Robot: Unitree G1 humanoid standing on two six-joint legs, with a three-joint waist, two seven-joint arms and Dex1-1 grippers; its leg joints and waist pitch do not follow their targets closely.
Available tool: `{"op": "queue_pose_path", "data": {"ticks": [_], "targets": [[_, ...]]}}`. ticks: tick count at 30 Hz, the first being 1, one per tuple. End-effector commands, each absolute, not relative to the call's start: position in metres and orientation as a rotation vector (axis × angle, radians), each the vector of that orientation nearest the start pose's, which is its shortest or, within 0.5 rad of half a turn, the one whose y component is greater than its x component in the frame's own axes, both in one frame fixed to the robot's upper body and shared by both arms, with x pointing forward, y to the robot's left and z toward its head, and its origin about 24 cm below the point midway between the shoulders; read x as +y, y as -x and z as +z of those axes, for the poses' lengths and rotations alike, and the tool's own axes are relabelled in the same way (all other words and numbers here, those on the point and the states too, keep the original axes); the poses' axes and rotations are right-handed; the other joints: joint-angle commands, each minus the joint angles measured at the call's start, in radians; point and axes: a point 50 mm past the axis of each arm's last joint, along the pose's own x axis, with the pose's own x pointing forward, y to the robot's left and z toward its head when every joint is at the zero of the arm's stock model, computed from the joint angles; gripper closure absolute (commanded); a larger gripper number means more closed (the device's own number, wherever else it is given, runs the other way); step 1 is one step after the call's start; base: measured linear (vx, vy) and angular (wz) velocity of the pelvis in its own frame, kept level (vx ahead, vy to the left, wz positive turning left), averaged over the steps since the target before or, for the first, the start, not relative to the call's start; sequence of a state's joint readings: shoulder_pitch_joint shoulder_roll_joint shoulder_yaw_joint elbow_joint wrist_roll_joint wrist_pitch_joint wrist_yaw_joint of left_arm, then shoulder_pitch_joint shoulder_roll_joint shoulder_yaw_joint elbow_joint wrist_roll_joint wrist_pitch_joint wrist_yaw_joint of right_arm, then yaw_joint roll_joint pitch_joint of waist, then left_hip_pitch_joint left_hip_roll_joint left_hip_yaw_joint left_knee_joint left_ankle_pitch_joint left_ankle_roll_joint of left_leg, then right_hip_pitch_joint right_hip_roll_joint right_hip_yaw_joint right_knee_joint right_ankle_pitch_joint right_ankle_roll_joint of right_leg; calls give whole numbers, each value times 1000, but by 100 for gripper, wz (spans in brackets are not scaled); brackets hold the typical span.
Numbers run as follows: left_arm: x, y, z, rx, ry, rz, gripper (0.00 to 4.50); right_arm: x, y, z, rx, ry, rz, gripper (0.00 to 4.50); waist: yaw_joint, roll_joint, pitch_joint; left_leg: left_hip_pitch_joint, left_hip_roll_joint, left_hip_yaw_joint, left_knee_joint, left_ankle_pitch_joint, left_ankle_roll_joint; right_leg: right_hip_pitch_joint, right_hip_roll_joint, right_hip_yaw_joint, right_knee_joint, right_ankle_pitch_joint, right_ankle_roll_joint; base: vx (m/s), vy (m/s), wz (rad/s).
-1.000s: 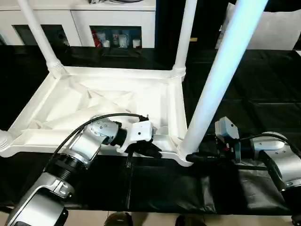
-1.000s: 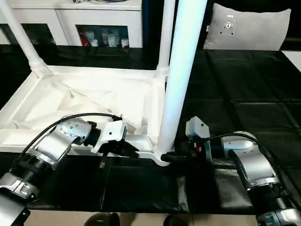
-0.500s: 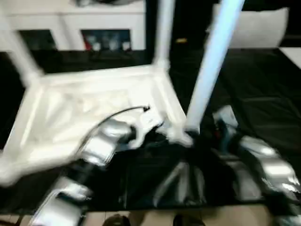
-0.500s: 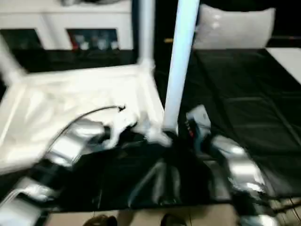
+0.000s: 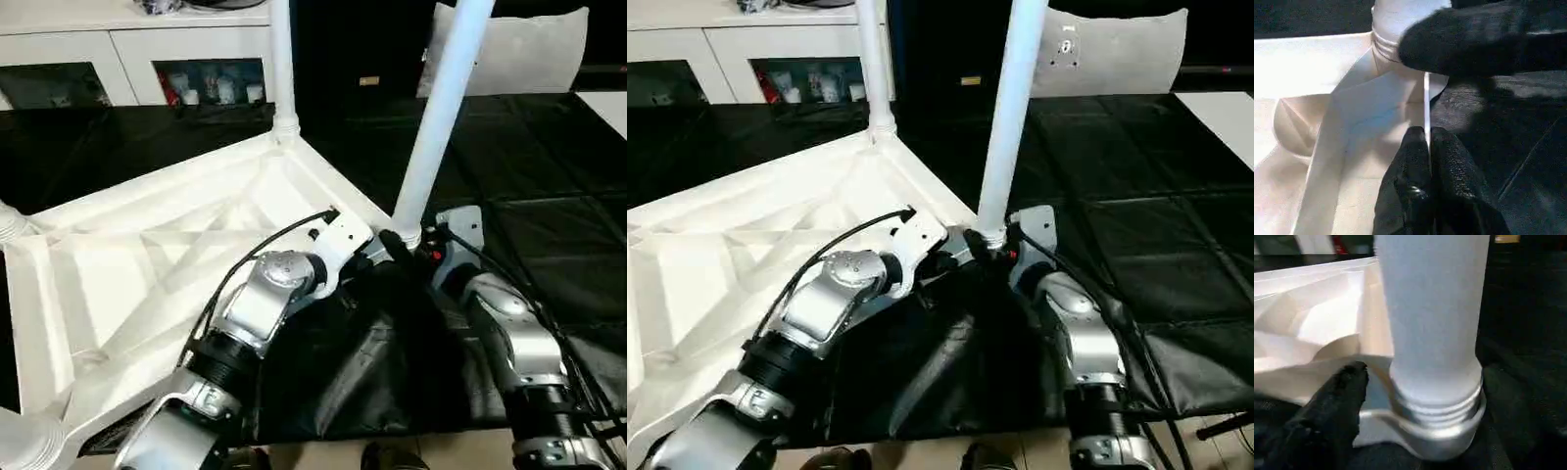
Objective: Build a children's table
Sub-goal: Rotate leg to tighten
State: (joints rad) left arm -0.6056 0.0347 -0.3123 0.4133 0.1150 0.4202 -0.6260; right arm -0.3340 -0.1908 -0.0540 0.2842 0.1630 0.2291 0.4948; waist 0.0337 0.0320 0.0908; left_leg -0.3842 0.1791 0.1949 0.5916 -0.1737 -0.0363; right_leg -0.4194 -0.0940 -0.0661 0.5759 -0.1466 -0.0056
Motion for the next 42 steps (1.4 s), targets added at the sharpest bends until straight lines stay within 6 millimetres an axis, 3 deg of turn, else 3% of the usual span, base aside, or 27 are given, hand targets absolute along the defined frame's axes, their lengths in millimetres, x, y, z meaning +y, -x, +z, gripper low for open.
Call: {"op": "queue_pose_path", "data": {"ticks": [1,7,9,10,12,13,15,16,18,19,21,29,30,31,42], "targets": [[26,-325,88,215,-351,-991,450,-147,-306,54,163,-25,612,22,9,-17,-73,11,39,-24,-75,-272,75,52,-51,32,-81,-365,-177,0,0,0],[54,-318,80,215,-437,-1182,450,-179,-296,72,147,105,852,10,12,-18,-75,8,41,-21,-70,-230,108,57,-51,34,-70,-288,-208,0,0,0],[62,-315,78,223,-459,-1247,450,-185,-292,78,153,130,942,10,18,-14,-76,12,44,-20,-69,-223,119,56,-54,35,-69,-292,-216,0,0,0],[66,-314,77,229,-477,-1281,450,-187,-290,80,156,143,979,10,19,-20,-76,12,45,-20,-69,-219,120,56,-53,34,-68,-290,-217,0,0,0],[72,-309,76,237,-482,-1353,450,-191,-288,84,160,164,1037,10,28,-14,-75,17,49,-19,-69,-211,115,50,-53,36,-65,-284,-226,0,0,0],[79,-306,76,251,-501,-1415,450,-193,-287,87,165,177,1093,10,33,-19,-77,19,50,-19,-69,-210,115,52,-53,36,-63,-281,-232,0,0,0],[85,-303,75,265,-522,-1473,450,-195,-286,89,170,188,1137,10,45,-12,-77,20,54,-18,-69,-201,109,49,-51,36,-56,-256,-241,0,0,0],[88,-302,74,274,-535,-1494,450,-195,-285,90,173,189,1161,35,45,-14,-76,21,55,-16,-70,-201,109,49,-51,38,-55,-248,-245,0,0,0],[99,-299,74,298,-565,-1567,450,-194,-282,93,201,172,1243,44,56,-21,-77,21,55,-15,-70,-201,107,51,-56,39,-52,-263,-247,0,0,0],[100,-299,74,299,-565,-1574,450,-194,-281,93,205,168,1251,49,57,-18,-75,22,56,-15,-71,-207,105,49,-56,39,-54,-274,-246,0,0,0],[105,-299,76,307,-575,-1625,450,-191,-278,93,234,157,1320,74,59,-25,-74,25,57,-13,-72,-225,87,47,-56,41,-56,-302,-238,0,0,0],[111,-297,79,329,-596,-1711,450,-184,-271,91,280,128,1451,129,60,-25,-74,22,56,-17,-74,-234,69,48,-59,40,-57,-335,-225,0,0,0],[112,-297,80,330,-598,-1717,450,-183,-271,90,285,129,1464,154,61,-25,-75,23,57,-16,-74,-224,68,48,-59,41,-56,-321,-229,0,0,0],[112,-297,80,329,-600,-1722,450,-182,-270,89,288,128,1471,154,60,-30,-77,22,57,-16,-73,-220,68,49,-58,41,-54,-314,-231,0,0,0],[109,-297,80,315,-594,-1742,450,-176,-270,83,292,123,1495,247,70,-26,-80,21,55,-15,-69,-194,70,52,-59,41,-50,-290,-238,0,0,0]]}}
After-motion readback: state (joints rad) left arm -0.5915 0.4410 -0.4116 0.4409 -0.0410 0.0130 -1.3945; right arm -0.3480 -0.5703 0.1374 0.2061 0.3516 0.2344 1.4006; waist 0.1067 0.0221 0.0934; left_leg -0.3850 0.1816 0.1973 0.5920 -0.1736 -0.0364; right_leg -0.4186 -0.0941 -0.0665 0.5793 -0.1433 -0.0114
